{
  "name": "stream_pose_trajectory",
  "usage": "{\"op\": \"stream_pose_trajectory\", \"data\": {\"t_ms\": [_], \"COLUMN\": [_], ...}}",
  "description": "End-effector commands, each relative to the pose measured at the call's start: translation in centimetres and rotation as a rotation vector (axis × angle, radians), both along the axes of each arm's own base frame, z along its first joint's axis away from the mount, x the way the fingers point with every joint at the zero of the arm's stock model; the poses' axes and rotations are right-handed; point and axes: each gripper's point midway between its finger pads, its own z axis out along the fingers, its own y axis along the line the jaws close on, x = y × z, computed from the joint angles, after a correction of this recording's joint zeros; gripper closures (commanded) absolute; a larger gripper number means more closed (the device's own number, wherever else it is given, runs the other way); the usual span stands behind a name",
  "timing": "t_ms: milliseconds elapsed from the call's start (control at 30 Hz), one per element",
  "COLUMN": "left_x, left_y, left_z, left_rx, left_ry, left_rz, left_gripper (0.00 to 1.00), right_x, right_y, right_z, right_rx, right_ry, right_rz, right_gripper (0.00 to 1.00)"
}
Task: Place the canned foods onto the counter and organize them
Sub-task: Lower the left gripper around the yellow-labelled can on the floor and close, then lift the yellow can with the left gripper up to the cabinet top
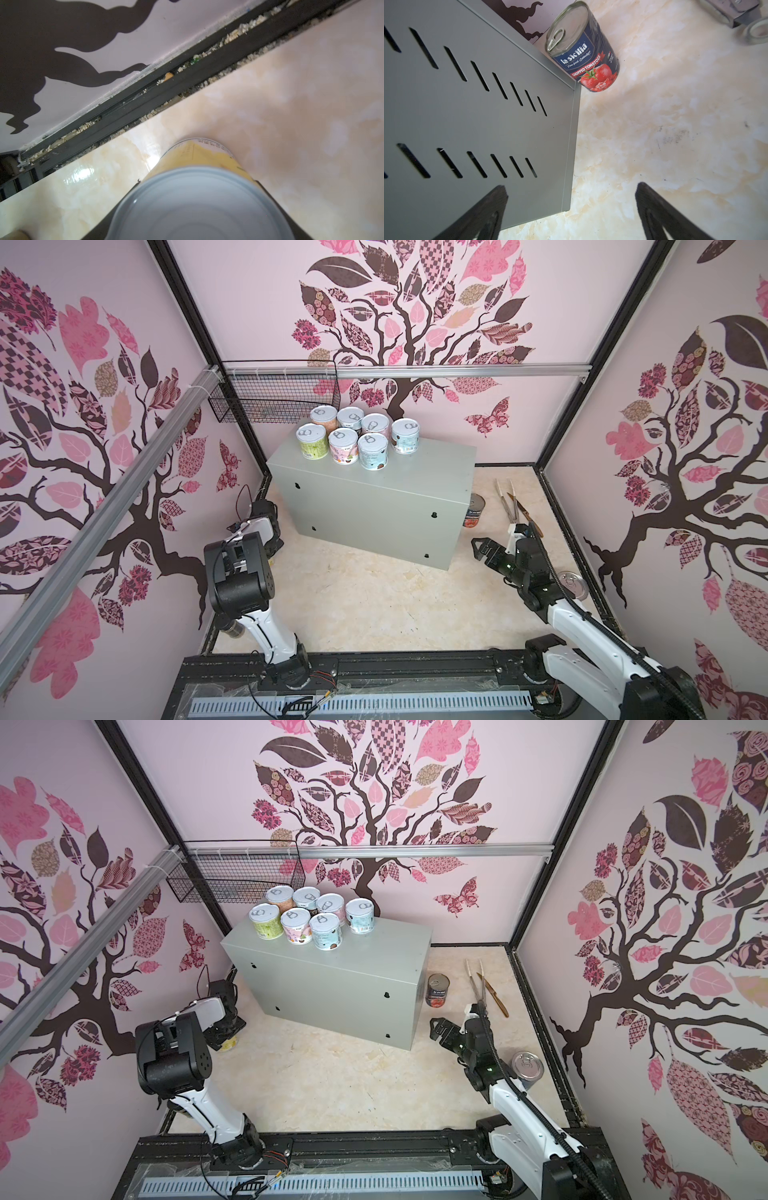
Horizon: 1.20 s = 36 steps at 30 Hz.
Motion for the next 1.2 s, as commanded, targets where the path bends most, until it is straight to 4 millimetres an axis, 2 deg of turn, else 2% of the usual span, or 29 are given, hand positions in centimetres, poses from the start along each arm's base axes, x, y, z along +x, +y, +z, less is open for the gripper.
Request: {"op": "stream_pose_trajectory", "data": {"t_ms": [0, 133, 267, 433, 533, 900, 1167], "left_x": [0.7, 1.1, -0.2, -1.4, -2.2, -4.8, -7.0], "left_y": [-0.7, -2.4, -4.2, -7.4, -9.9, -20.7, -25.9], "left_z": [3.3, 6.4, 8.9, 11.8, 13.8, 24.0, 29.0], "left_rx": [0.029, 0.007, -0.048, -0.092, -0.084, 0.015, 0.004], "left_ry": [-0.018, -0.11, -0.204, -0.295, -0.322, -0.417, -0.457], "left_rz": [-0.048, -0.093, -0.143, -0.299, -0.403, -0.843, -1.087], "left_gripper": [0.48, 0.48, 0.49, 0.5, 0.5, 0.5, 0.5], "right_x": [0.0, -0.1, -0.3, -0.6, -1.0, -2.2, -2.7], "right_y": [0.3, 0.5, 0.9, 1.5, 1.9, 1.5, 1.2], "right_z": [0.8, 1.3, 2.2, 2.8, 3.1, 5.1, 7.5], "right_rx": [0.019, 0.026, 0.048, 0.082, 0.097, 0.077, 0.039], "right_ry": [-0.026, -0.033, -0.049, -0.056, -0.059, -0.068, -0.098], "right_rz": [0.014, 0.027, 0.049, 0.076, 0.097, 0.104, 0.113], "right_gripper": [0.0, 0.0, 0.0, 0.0, 0.0, 0.0, 0.0]}}
